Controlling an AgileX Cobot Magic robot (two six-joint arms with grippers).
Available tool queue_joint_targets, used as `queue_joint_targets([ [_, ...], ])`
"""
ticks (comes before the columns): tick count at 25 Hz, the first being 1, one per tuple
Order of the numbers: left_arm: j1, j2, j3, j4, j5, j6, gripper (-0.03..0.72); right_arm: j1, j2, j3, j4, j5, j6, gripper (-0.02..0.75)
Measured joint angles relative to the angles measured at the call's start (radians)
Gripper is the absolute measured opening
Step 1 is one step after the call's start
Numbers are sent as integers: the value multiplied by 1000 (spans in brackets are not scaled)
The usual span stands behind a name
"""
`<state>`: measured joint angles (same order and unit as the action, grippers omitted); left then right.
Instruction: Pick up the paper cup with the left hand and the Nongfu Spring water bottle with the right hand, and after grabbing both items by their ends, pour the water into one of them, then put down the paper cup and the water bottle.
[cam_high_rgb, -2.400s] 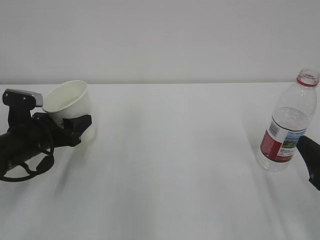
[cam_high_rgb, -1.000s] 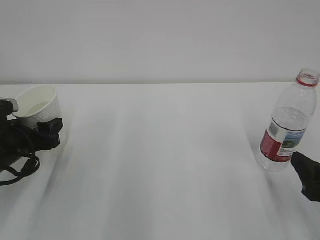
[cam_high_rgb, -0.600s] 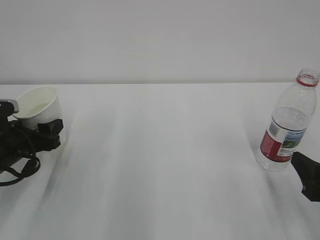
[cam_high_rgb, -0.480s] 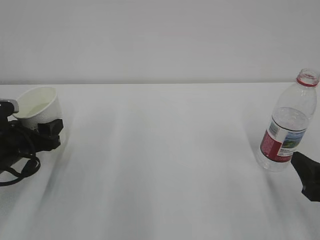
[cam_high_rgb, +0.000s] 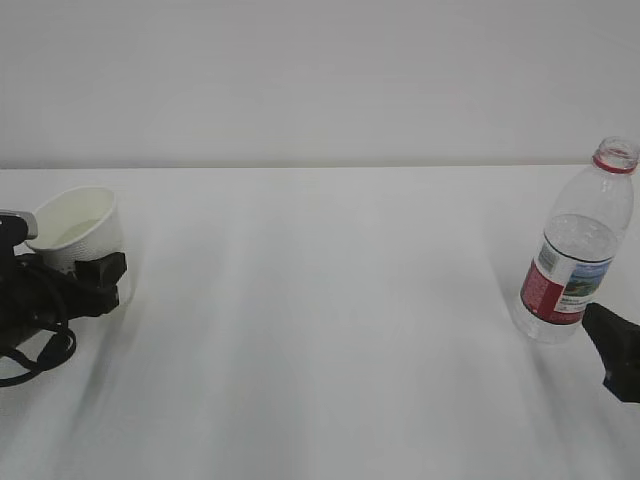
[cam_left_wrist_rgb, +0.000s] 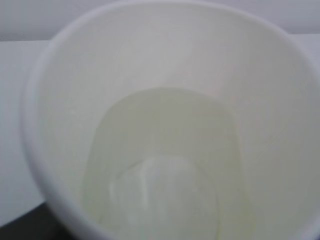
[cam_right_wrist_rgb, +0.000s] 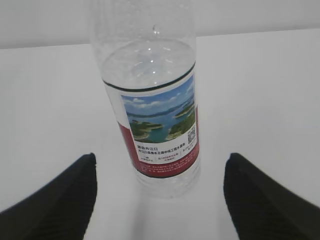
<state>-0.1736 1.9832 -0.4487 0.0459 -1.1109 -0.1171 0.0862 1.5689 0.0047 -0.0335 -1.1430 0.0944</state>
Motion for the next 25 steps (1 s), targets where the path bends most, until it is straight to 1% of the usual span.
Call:
queue_joint_targets([
  [3,0,0,0,12,0,0,489,0,0,0,0,-2,0,593],
  [16,0,0,19,127,0,0,487,0,0,0,0,-2,0,593],
  [25,0,1,21,139,0,0,481,0,0,0,0,-2,0,593],
])
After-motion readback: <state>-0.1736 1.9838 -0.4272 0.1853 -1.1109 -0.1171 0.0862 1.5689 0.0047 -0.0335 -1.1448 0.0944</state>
